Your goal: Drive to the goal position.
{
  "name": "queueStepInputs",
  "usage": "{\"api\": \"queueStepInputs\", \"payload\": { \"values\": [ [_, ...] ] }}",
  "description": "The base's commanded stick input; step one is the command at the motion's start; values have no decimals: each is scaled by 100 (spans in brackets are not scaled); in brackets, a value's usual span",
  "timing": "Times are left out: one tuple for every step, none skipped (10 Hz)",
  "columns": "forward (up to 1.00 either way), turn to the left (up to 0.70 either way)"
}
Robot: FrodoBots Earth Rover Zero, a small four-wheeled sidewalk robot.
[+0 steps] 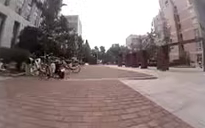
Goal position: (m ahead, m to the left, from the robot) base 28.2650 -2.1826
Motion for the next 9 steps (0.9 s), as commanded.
{"api": "queueStepInputs", "payload": {
  "values": [
    [70, 0],
    [70, 0],
    [70, 0],
    [70, 0],
    [70, 0],
    [70, 0],
    [70, 0],
    [70, 0],
    [70, 0]
  ]
}}
